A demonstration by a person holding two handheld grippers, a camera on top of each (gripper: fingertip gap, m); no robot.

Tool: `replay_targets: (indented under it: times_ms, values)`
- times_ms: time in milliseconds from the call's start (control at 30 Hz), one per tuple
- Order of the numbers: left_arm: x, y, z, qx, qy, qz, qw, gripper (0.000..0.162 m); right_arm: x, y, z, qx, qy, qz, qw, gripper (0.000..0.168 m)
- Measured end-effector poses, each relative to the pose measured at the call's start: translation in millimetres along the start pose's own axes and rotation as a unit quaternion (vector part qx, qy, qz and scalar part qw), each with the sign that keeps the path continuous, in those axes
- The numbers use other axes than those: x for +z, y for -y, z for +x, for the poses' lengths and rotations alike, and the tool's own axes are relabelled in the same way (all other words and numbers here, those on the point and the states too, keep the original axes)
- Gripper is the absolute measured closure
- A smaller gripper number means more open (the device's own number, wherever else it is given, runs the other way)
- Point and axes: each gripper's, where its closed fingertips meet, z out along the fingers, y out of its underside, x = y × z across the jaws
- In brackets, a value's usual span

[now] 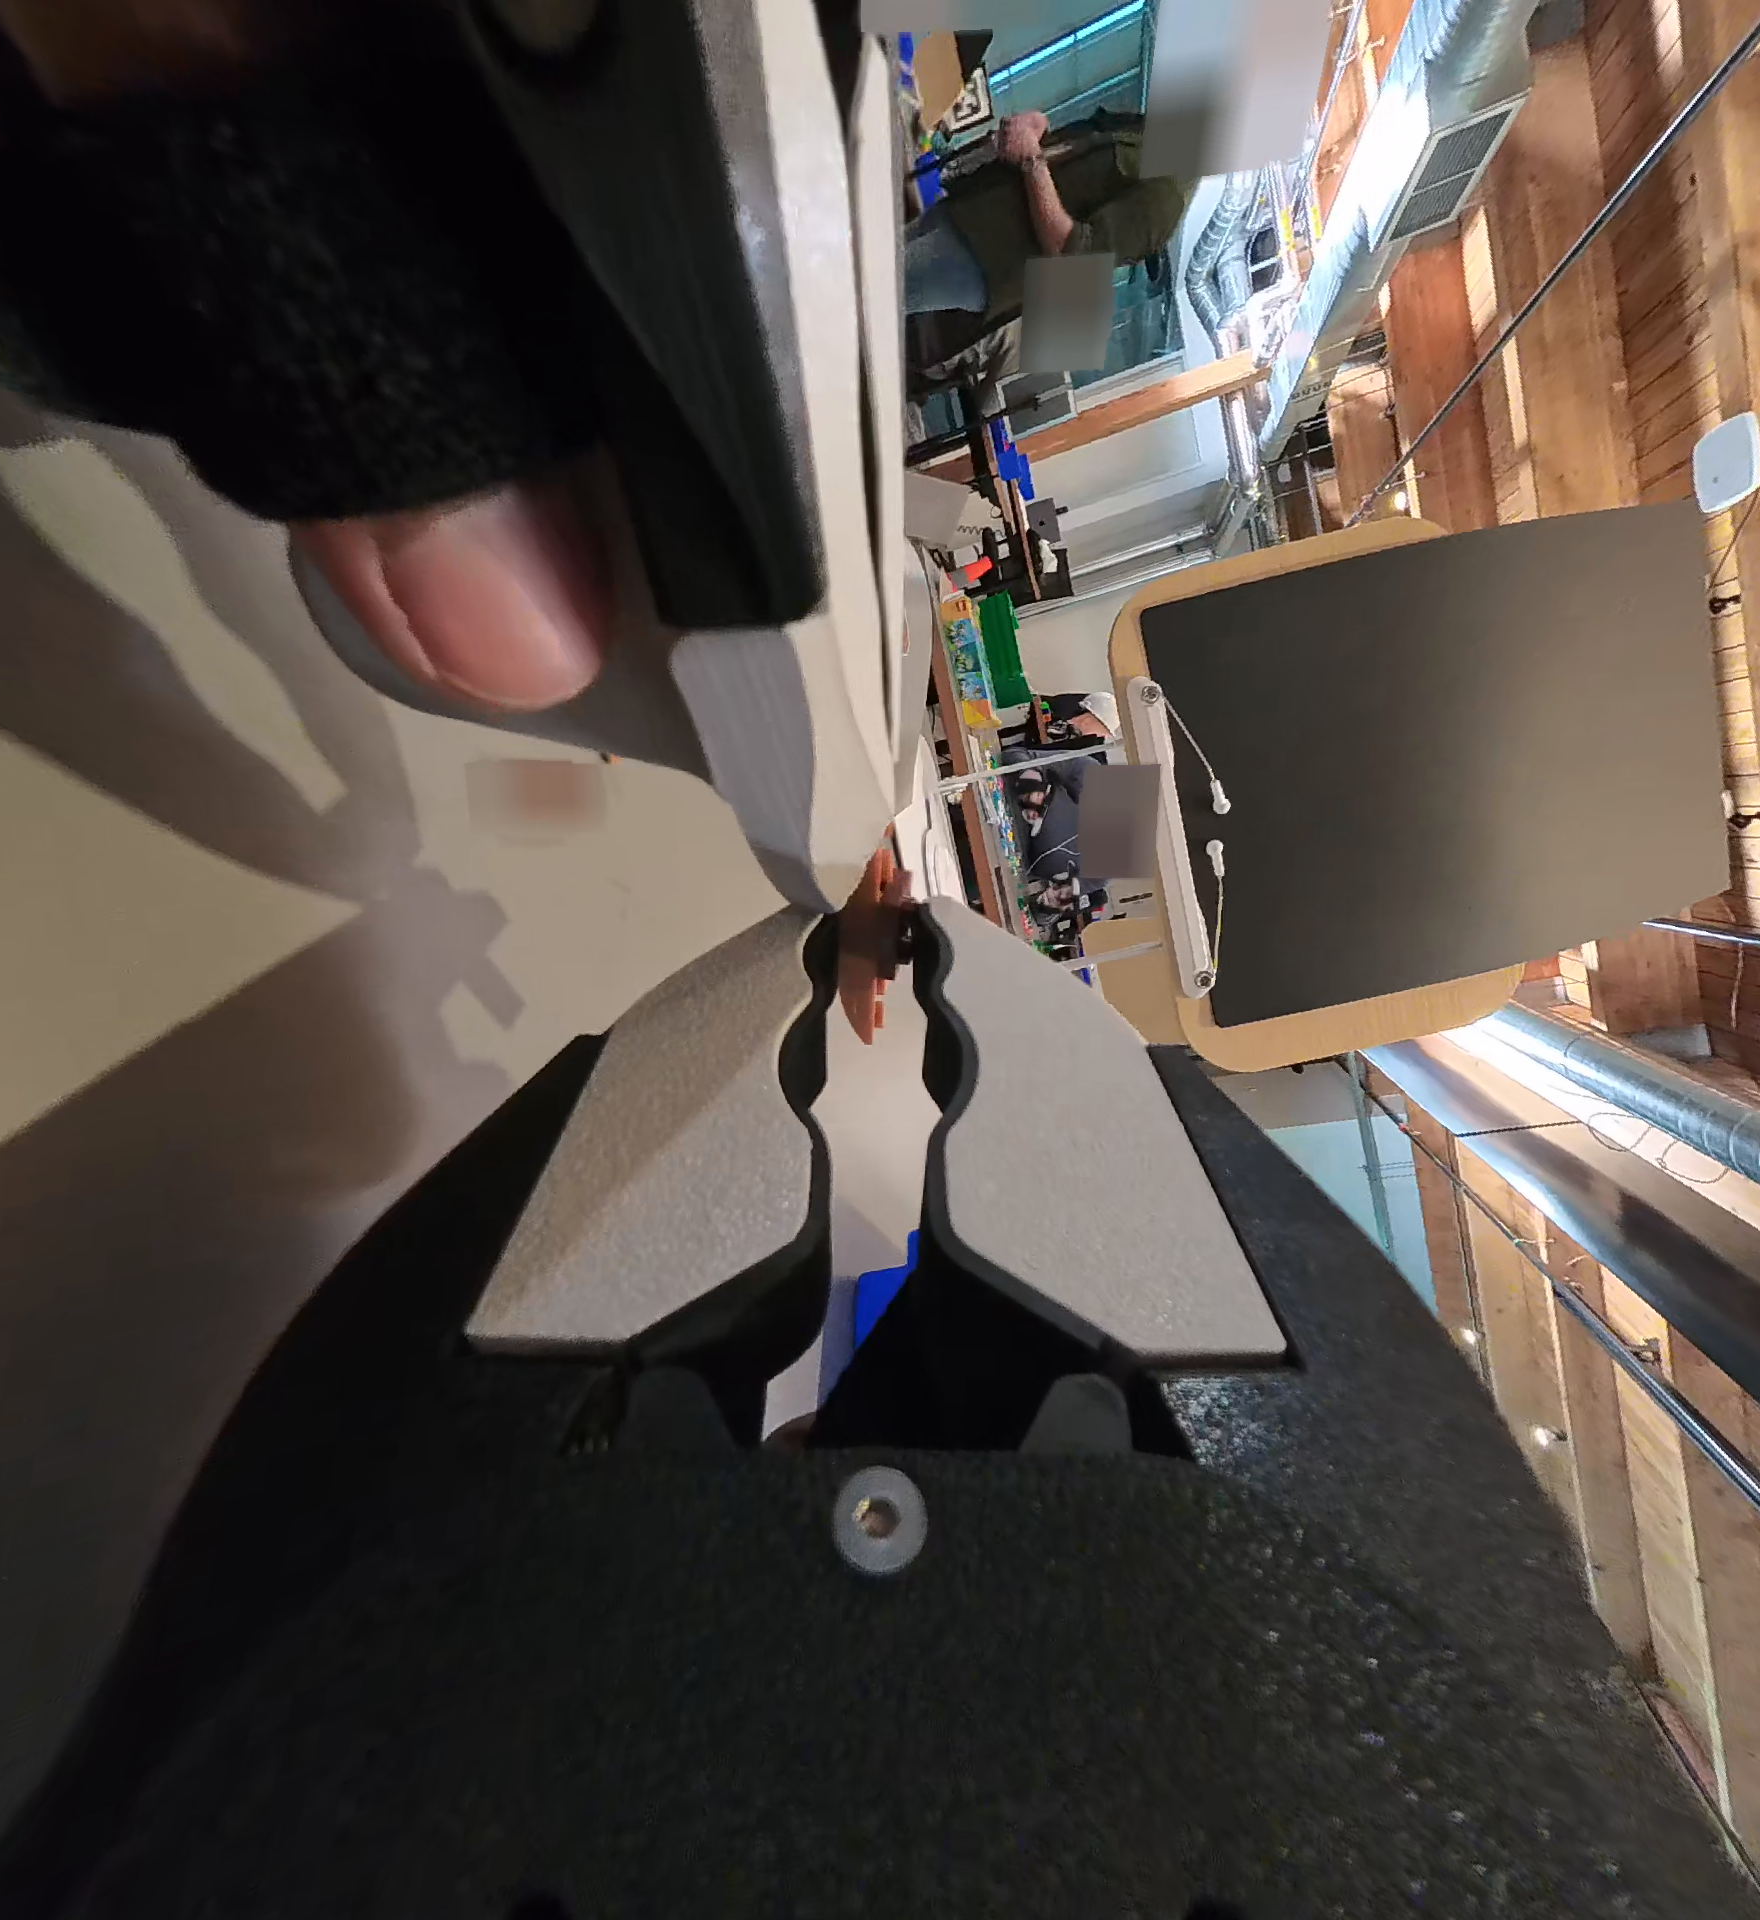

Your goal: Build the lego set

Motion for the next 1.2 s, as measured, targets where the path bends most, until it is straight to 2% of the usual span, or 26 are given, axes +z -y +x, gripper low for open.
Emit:
replay_targets:
  times_ms: [200, 567, 633, 800, 900, 1067, 1200]
  values:
    - [-1, 2, -3, 0.017, 0.028, 0.001, 0.999, 0.146, 1, -5, 2, 0.002, -0.005, -0.019, 1.000, 0.156]
    - [-2, 0, -3, 0.008, -0.005, 0.002, 1.000, 0.154, 0, 2, -4, 0.005, 0.014, -0.007, 1.000, 0.155]
    - [-4, 0, -8, -0.018, -0.022, 0.004, 1.000, 0.154, 1, 0, -7, 0.030, 0.039, -0.009, 0.999, 0.145]
    - [-12, 0, -18, -0.122, -0.118, 0.011, 0.986, 0.154, -1, -2, -13, 0.120, 0.120, 0.020, 0.985, 0.120]
    - [-20, 6, -17, -0.198, -0.217, 0.019, 0.956, 0.154, -4, 6, -14, 0.155, 0.157, 0.075, 0.972, 0.108]
    - [-35, 20, -15, -0.252, -0.370, 0.033, 0.893, 0.154, -11, 22, -2, 0.141, 0.134, 0.166, 0.967, 0.114]
    - [-39, 24, -11, -0.237, -0.438, 0.030, 0.867, 0.154, -11, 34, 13, 0.120, 0.098, 0.207, 0.966, 0.115]
